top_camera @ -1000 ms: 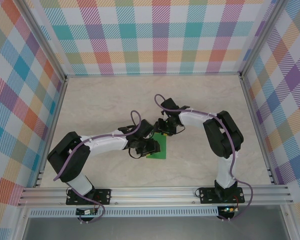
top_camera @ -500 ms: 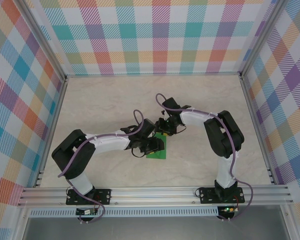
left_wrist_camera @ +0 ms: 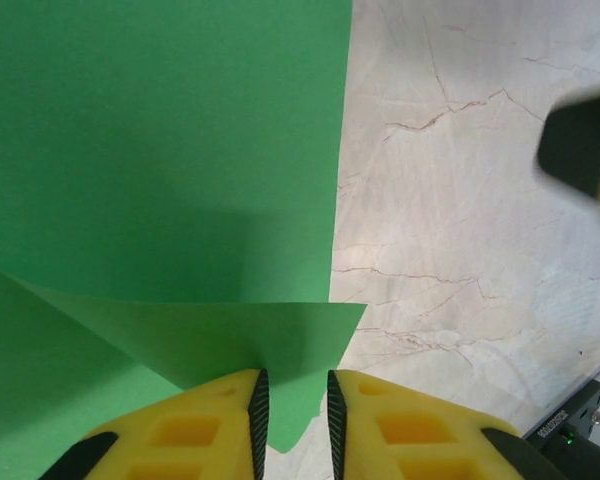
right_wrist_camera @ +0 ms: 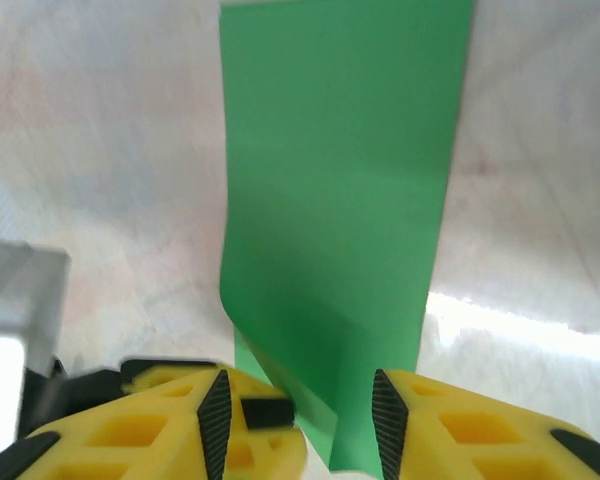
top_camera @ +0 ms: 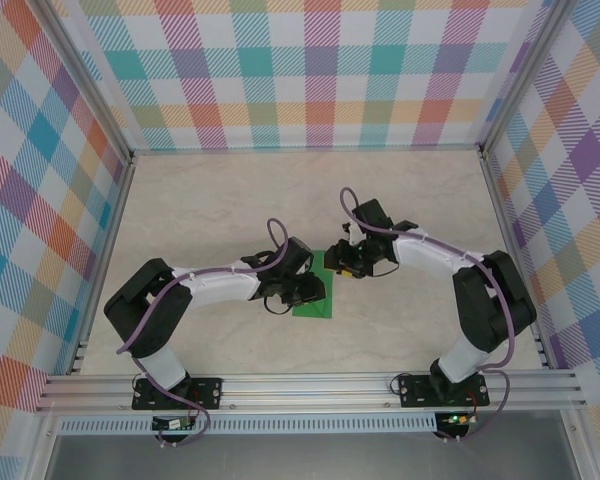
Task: Fold a paper plane with a square sheet of paper (pick it up from the middle)
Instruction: Fold the triangle a second time at the center of the table.
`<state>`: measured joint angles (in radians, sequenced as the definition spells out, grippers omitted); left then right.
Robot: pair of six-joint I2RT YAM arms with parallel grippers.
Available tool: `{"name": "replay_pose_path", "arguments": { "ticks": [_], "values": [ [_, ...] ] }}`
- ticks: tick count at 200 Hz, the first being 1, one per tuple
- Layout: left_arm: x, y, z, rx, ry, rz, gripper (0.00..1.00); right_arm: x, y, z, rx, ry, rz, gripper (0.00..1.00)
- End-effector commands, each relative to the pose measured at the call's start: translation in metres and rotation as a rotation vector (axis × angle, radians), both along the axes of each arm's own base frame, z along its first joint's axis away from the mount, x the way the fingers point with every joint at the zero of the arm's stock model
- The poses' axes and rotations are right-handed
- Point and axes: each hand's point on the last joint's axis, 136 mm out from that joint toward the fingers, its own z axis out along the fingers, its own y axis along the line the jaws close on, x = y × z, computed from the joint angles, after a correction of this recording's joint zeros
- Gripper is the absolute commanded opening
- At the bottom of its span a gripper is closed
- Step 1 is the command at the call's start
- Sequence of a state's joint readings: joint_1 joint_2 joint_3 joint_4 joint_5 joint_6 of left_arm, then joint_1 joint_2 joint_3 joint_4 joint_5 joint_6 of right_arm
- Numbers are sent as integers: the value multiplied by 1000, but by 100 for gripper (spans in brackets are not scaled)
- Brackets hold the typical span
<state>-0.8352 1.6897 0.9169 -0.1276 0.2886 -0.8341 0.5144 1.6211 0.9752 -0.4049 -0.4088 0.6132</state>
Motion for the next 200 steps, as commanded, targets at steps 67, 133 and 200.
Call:
{"name": "replay_pose_path", "arguments": {
  "ticks": [67,133,200],
  "values": [
    [-1,16,-10,65,-12,18,8,-36,20,-12,165,72,114,36],
    [-1,17,-10,69,-10,21,3,-35,25,-26,153,98,134,34],
    [-1,17,-7,68,-13,20,2,-32,33,-32,179,101,160,28]
  ]
}}
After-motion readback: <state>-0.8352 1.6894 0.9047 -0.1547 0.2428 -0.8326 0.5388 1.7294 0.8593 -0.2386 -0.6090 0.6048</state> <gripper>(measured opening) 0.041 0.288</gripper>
